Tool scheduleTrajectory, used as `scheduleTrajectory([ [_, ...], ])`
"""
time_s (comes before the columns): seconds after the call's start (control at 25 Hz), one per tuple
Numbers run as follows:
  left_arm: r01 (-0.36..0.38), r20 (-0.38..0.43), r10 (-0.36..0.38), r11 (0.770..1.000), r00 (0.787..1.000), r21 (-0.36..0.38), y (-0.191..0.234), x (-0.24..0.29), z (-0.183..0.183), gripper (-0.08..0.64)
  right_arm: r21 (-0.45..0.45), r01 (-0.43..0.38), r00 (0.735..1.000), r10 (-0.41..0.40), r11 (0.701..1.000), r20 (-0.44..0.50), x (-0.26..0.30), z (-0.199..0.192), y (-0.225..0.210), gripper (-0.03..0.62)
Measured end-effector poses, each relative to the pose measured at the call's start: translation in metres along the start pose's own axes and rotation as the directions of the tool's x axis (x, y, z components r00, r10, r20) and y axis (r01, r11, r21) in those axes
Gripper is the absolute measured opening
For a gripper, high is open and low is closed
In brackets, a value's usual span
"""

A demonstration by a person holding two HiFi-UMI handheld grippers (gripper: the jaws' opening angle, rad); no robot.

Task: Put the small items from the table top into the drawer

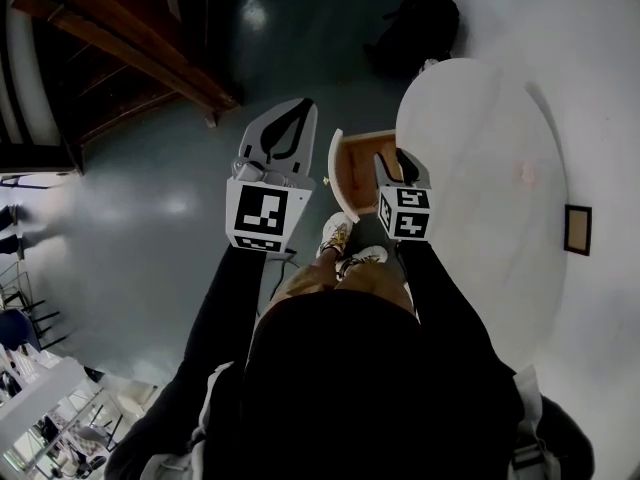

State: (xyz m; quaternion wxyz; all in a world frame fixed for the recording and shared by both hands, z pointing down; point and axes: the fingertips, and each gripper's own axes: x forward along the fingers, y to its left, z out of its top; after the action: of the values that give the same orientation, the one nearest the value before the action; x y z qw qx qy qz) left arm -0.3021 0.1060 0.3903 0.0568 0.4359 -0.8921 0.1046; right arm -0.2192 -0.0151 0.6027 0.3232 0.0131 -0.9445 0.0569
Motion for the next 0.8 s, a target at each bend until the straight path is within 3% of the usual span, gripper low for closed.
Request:
scheduleTrajectory([
  [0.12,0.018,0.031,-0.019,1.000,0.999,0.012,0.000,0.008,0.012,0.015,-0.038,0.038,0.989,-0.032,0.999,0.144,-0.020,0.051,-0.011,0.189],
  [0.24,0.036,0.071,-0.038,0.999,0.997,0.030,0.000,0.016,0.030,0.015,-0.068,0.083,0.961,-0.062,0.994,0.269,-0.045,0.103,-0.021,0.189],
  [0.36,0.052,0.112,-0.057,0.998,0.992,0.046,-0.001,0.024,0.050,0.015,-0.080,0.141,0.914,-0.099,0.987,0.394,-0.078,0.151,-0.029,0.189],
  [0.64,0.106,0.201,-0.124,0.990,0.972,0.096,-0.014,0.042,0.097,0.015,-0.099,0.253,0.772,-0.139,0.963,0.621,-0.148,0.231,-0.034,0.188],
  [0.8,0.176,0.223,-0.196,0.979,0.955,0.108,-0.031,0.058,0.113,0.015,-0.073,0.304,0.748,-0.191,0.950,0.636,-0.161,0.234,-0.047,0.187],
])
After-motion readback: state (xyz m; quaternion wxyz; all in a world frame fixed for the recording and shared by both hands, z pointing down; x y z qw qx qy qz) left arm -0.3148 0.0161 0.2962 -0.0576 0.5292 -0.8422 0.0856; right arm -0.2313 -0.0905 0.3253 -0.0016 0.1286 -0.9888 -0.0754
